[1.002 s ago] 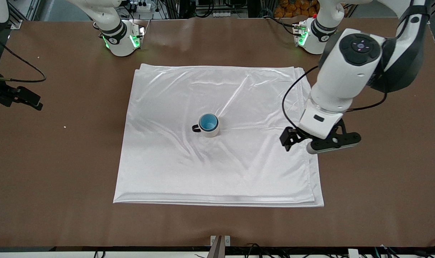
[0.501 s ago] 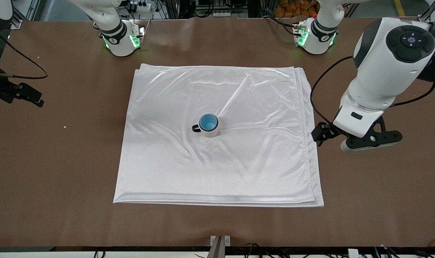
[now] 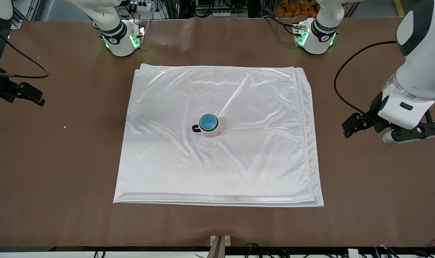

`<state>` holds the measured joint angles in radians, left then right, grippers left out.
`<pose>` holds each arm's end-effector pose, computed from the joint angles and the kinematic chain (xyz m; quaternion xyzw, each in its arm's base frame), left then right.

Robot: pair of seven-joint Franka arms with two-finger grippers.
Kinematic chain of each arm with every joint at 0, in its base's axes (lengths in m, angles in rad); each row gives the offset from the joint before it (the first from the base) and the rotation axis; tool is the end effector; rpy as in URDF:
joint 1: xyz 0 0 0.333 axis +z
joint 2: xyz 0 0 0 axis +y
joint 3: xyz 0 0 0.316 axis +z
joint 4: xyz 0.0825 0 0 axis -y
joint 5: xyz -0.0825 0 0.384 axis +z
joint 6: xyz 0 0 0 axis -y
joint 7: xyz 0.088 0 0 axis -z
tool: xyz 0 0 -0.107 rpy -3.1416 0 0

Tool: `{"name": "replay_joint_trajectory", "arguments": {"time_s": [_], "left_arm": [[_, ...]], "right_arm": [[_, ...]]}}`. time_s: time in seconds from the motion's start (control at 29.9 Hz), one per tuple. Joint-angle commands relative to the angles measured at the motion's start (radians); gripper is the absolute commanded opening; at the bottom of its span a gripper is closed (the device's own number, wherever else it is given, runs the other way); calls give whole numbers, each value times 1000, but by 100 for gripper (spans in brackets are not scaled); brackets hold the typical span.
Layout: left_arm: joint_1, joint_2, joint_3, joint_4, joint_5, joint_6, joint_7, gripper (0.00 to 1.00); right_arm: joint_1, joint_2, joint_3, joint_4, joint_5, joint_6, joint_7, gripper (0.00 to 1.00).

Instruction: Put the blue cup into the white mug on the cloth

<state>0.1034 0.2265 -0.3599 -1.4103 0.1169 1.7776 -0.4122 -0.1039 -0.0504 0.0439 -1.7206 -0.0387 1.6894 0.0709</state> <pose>0.6265 -0.1269 0.5938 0.9938 0.0773 0.0793 0.0076 0.5457 -0.0360 0.5915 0.9977 -0.0633 0.0097 0.0203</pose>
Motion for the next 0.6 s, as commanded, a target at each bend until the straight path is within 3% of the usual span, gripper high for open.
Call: {"name": "replay_joint_trajectory", "arguments": {"time_s": [0.0,0.2,0.57], "left_arm": [[10,-47,54,-30,-51,-7,99,100],[-122,-62,242,-30,-95,-37,185,100],[-183,-72,368,-36,-109,-66,283,100]], "right_arm": [[17,-20,-1,3,-7,-16,12,100],[17,-17,1,7,-6,-8,12,100],[17,-16,1,7,-6,-7,12,100]]}}
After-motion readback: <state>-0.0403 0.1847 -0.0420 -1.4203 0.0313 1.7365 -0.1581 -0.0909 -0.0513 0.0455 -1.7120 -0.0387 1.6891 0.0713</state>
